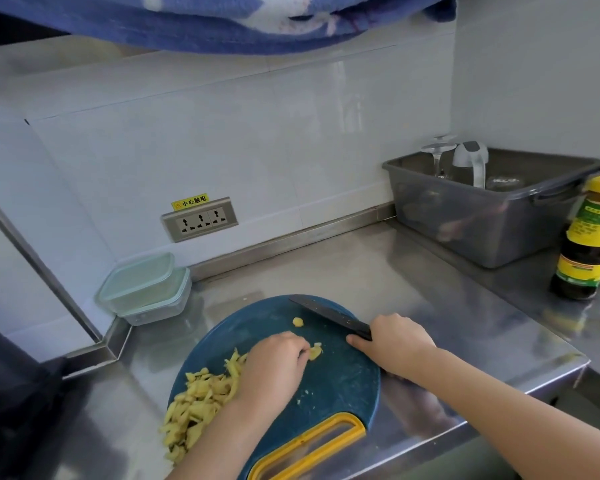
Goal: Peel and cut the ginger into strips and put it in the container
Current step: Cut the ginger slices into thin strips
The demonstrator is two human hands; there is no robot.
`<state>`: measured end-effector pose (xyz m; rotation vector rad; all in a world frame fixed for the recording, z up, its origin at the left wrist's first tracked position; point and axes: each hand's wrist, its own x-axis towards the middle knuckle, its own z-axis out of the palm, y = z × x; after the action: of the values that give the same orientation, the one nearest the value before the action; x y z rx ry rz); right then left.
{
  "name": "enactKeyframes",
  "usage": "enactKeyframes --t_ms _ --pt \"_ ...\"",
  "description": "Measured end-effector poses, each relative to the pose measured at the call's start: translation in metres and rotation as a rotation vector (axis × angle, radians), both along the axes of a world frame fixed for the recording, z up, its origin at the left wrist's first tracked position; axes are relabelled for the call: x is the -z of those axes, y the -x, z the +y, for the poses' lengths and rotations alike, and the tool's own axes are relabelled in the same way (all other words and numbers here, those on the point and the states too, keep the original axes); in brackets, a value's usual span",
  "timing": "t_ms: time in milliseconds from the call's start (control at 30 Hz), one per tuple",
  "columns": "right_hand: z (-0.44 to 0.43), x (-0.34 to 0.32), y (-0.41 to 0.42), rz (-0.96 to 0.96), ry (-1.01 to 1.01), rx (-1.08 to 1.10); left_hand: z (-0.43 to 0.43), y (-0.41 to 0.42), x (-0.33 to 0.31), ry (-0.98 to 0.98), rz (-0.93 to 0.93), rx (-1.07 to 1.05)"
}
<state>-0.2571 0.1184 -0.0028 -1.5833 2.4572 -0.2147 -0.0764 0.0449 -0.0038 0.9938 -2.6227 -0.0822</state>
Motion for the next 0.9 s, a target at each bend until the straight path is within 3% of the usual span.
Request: enactKeyframes --t_ms 367,900 --pt "0.003 0.001 -0.003 0.056 -0.014 0.004 0.008 0.011 0.003 -0.210 0.139 -0.123" --pt "0.004 0.002 -0.005 0.108 -0.010 -0.014 -0.014 0.016 -0.010 -0.435 0.082 -0.031"
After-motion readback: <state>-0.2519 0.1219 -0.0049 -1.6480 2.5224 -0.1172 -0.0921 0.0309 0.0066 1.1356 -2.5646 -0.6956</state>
